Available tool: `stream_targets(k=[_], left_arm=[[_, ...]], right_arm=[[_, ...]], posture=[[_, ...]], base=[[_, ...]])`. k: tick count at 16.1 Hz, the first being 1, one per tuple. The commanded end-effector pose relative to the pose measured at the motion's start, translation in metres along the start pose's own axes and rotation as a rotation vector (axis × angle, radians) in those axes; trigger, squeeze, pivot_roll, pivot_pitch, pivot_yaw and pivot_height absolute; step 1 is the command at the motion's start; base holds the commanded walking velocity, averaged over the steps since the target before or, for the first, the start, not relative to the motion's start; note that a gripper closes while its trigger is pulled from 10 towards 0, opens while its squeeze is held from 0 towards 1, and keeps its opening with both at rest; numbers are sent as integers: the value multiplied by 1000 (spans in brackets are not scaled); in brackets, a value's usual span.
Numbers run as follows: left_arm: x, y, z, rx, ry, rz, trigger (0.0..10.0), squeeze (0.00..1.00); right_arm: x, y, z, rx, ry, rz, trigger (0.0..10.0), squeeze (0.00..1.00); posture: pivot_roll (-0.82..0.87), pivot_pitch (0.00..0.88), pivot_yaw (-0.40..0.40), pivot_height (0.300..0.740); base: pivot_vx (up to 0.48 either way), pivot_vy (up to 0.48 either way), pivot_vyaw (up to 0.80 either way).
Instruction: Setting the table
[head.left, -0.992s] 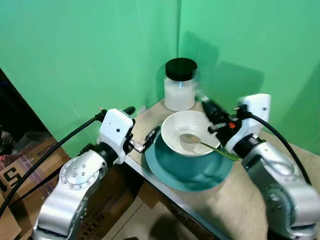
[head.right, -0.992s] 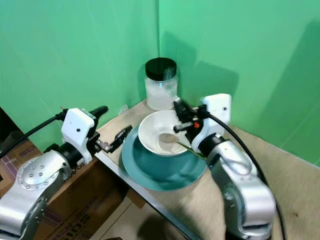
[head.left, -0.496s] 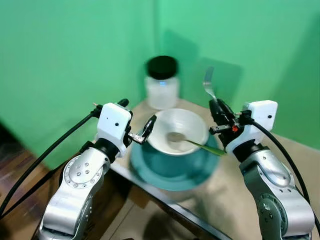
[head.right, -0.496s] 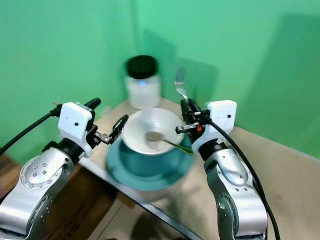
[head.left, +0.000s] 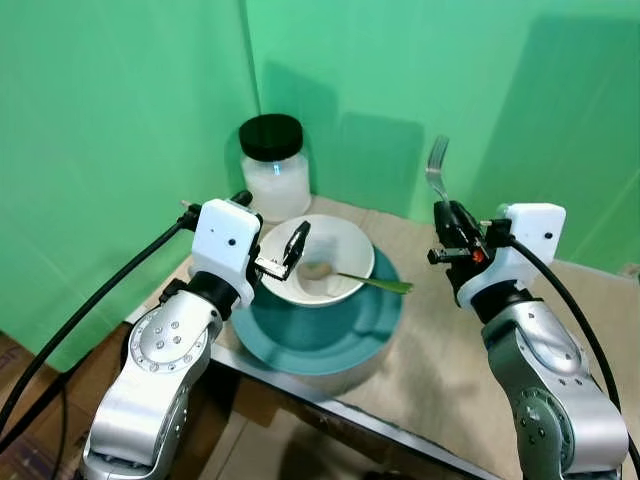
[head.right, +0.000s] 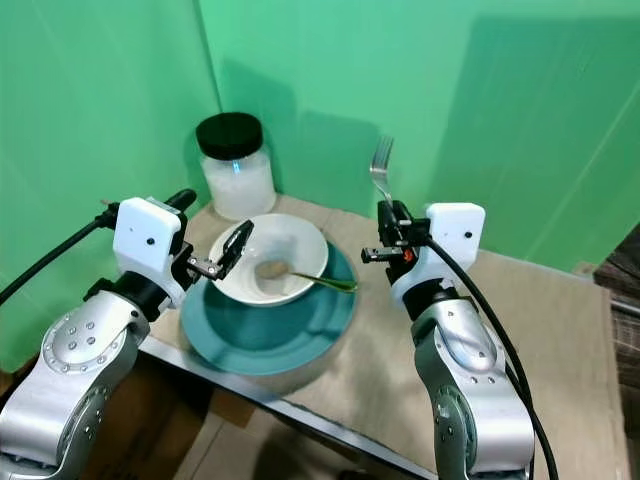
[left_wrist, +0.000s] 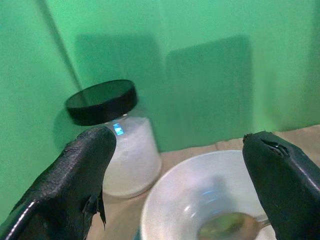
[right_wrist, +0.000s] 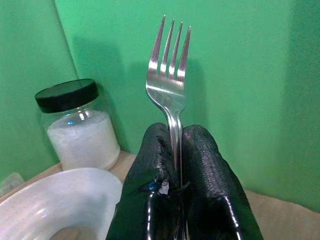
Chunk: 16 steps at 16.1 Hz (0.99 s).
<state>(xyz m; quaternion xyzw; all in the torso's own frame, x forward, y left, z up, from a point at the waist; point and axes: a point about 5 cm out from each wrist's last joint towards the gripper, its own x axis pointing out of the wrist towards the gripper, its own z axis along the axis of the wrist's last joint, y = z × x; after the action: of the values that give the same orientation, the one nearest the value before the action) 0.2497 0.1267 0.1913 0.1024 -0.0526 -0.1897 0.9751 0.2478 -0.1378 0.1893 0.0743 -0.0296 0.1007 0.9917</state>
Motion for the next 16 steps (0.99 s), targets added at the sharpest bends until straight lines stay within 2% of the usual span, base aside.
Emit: stream_targets(k=[1,8,16], left_arm=[[1,5,3,12,-7,21,10000,31],[-1,14,-2,-10,-8,90,10000,27],[-13,20,-5,-4,5,167,10000,27]], right_arm=[[3,2,0,-18,9,3,10000,0],[9,3,-7,-105,53,66,10000,0],[23,-1,-7,-177,65,156,10000,0]], posture=[[-5,14,64,740],[-2,8,38,740],[31,14,-30,740]], base=[[0,0,0],[0,0,0],[-307,0,0]])
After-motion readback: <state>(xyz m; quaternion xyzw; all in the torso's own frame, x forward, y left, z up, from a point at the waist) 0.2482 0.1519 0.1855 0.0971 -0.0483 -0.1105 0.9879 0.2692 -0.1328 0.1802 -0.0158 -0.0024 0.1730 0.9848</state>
